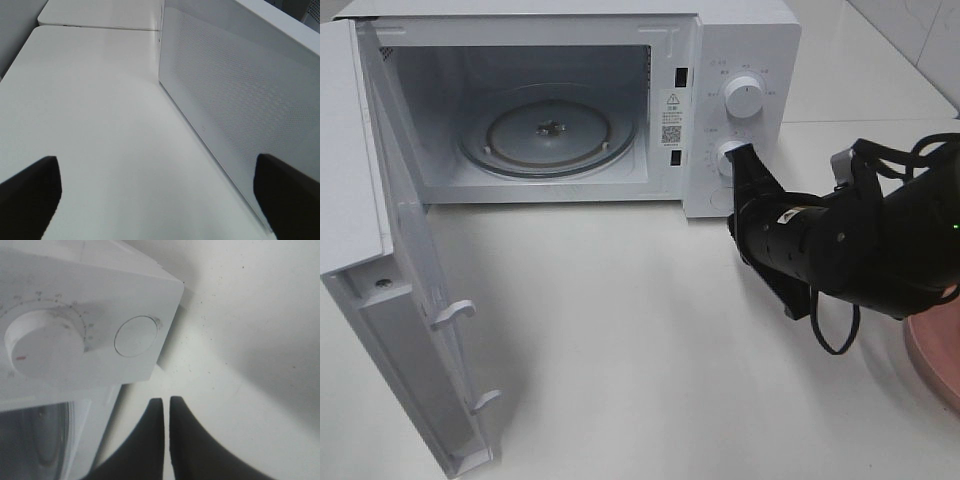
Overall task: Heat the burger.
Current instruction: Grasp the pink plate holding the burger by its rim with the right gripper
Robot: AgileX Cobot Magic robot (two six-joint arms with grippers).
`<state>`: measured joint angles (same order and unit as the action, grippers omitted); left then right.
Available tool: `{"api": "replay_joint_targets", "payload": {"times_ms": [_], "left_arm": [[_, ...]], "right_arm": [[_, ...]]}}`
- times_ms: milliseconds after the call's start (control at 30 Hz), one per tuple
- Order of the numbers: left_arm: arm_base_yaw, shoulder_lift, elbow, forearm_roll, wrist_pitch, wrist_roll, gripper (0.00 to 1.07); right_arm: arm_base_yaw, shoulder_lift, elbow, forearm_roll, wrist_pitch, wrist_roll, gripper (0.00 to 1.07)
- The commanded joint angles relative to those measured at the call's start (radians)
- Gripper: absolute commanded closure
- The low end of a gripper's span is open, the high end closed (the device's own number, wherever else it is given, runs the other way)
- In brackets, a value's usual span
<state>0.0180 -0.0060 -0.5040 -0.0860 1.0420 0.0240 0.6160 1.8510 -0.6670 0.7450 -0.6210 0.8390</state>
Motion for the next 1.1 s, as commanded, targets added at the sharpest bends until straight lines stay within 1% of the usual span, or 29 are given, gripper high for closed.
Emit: {"api": "replay_joint_targets", "payload": {"times_ms": [33,67,133,167,267,333,367,433,467,500,533,600,700,767,800,833,867,900,933,967,1000,1033,1067,1100], "left_arm": [[0.001,-0.02,0.001,-0.009,-0.005,0.0,0.07],[0.001,-0.02,0.001,-0.009,-0.005,0.0,0.07],[0.001,-0.02,0.001,-0.009,-0.005,0.0,0.07],[0.001,-0.02,0.001,-0.009,-0.005,0.0,0.07],[0.001,-0.02,0.001,-0.009,-0.005,0.0,0.07],[0.001,-0.02,0.001,-0.009,-0.005,0.0,0.07],[0.001,-0.02,0.001,-0.009,-0.005,0.0,0.07],[0.001,-0.02,0.001,-0.009,-0.005,0.0,0.07],[0.001,-0.02,0.001,-0.009,-0.005,0.0,0.07],[0.001,-0.02,0.001,-0.009,-0.005,0.0,0.07],[0.001,-0.02,0.001,-0.009,-0.005,0.0,0.07],[0.001,-0.02,0.001,-0.009,-0.005,0.0,0.07],[0.001,-0.02,0.001,-0.009,-0.005,0.0,0.07],[0.001,-0.02,0.001,-0.009,-0.005,0.0,0.07],[0.001,-0.02,0.001,-0.009,-0.005,0.0,0.07],[0.001,-0.02,0.001,-0.009,-0.005,0.0,0.07],[0.001,-0.02,0.001,-0.009,-0.005,0.0,0.07],[0.001,-0.02,0.001,-0.009,-0.005,0.0,0.07],[0.001,-0.02,0.001,-0.009,-0.005,0.0,0.07],[0.001,-0.02,0.001,-0.009,-0.005,0.0,0.07],[0.001,-0.02,0.001,-0.009,-0.005,0.0,0.07],[0.001,-0.02,0.001,-0.009,-0.005,0.0,0.07],[0.001,-0.02,0.001,-0.009,-0.005,0.0,0.07],[0.001,-0.02,0.001,-0.009,-0.005,0.0,0.07]], "right_arm": [[0.002,-0.076,0.04,-0.037,0.091,-0.208,1.03],[0.002,-0.106,0.056,-0.038,0.133,-0.285,1.03],[0.002,-0.12,0.063,-0.038,0.152,-0.314,1.03],[0.002,-0.146,0.076,-0.038,0.185,-0.384,1.02],[0.002,-0.158,0.079,-0.038,0.204,-0.425,1.02],[0.002,-0.201,0.08,-0.038,0.301,-0.59,1.01],[0.002,-0.201,0.08,-0.038,0.301,-0.59,1.01],[-0.002,-0.238,0.08,-0.039,0.394,-0.725,1.01],[-0.002,-0.238,0.08,-0.039,0.394,-0.725,1.01],[-0.002,-0.259,0.08,-0.039,0.453,-0.794,1.0],[-0.002,-0.259,0.08,-0.039,0.453,-0.794,1.0],[-0.002,-0.286,0.08,-0.058,0.542,-0.858,1.0],[-0.007,-0.296,0.078,-0.081,0.572,-0.864,0.99],[-0.045,-0.33,0.065,-0.211,0.707,-0.848,0.98],[-0.045,-0.33,0.065,-0.211,0.707,-0.848,0.98],[-0.057,-0.339,0.059,-0.254,0.743,-0.839,0.98],[-0.075,-0.357,0.049,-0.326,0.806,-0.804,0.98],[-0.075,-0.357,0.049,-0.326,0.806,-0.804,0.98],[-0.081,-0.365,0.045,-0.359,0.837,-0.792,0.98],[-0.088,-0.393,0.036,-0.438,0.898,-0.756,0.97],[-0.088,-0.393,0.036,-0.438,0.898,-0.756,0.97],[-0.094,-0.419,0.035,-0.492,0.933,-0.722,0.97],[-0.094,-0.419,0.035,-0.492,0.933,-0.722,0.97],[-0.094,-0.432,0.035,-0.52,0.952,-0.706,0.96]]}}
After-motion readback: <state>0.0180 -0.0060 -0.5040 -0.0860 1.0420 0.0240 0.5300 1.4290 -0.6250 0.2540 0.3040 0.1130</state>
